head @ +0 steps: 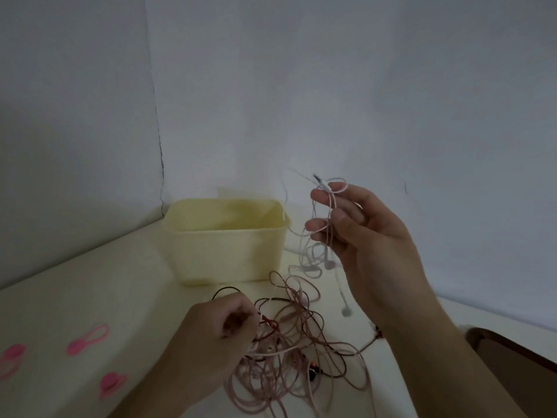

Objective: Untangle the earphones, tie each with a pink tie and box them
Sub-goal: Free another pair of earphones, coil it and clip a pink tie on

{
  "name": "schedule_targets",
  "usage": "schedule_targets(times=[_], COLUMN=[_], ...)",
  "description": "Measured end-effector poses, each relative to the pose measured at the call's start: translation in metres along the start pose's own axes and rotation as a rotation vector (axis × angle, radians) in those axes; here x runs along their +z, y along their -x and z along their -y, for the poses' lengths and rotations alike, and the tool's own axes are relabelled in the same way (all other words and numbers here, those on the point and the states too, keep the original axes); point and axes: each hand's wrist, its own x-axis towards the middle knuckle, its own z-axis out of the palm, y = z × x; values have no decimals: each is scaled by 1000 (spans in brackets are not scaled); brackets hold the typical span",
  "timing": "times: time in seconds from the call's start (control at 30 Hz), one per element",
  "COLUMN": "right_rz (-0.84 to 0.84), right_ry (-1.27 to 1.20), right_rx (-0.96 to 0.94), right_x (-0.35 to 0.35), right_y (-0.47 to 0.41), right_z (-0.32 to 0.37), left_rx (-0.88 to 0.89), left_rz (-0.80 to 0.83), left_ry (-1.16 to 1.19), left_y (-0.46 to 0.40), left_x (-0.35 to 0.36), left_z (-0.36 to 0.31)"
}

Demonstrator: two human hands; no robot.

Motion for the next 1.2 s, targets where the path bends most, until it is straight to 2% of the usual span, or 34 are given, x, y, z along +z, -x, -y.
schedule_targets(times=[0.13, 0.23, 0.3, 0.4, 0.53, 0.63, 0.77, 0.87, 0.97, 1.1, 1.2], right_rz=[28, 136, 244, 353, 430, 401, 352, 248, 197, 129, 36], right_ry=[99, 212, 349, 629, 761, 750, 676, 640, 628, 644, 469], right_rx=[-30, -21, 6, 38, 144, 169, 181, 139, 130, 64, 102], right_x=[3, 7, 13, 24, 35, 33, 34, 35, 33, 32, 26], right_y=[1, 4, 6, 12, 18, 18, 17, 16, 15, 15, 11], right_z=[-4, -2, -4, -14, -20, -20, -22, -24, -25, -24, -22], left_rx=[79, 144, 188, 82, -26, -98, -99, -115, -126, -144, -154], left_rz=[-172, -302, -277, -76, -6, -11, 207, 145, 86, 61, 39], left_ry=[-203, -222, -79, 386, 642, 681, 708, 608, 618, 777, 864], left_y=[-2, -4, -3, -3, -4, -5, -1, -1, -1, -2, -5], left_x=[-3, -10, -12, -13, -13, -19, -17, -10, -12, -14, -18], left_z=[-2, -5, -10, -20, -25, -24, -25, -28, -27, -25, -23])
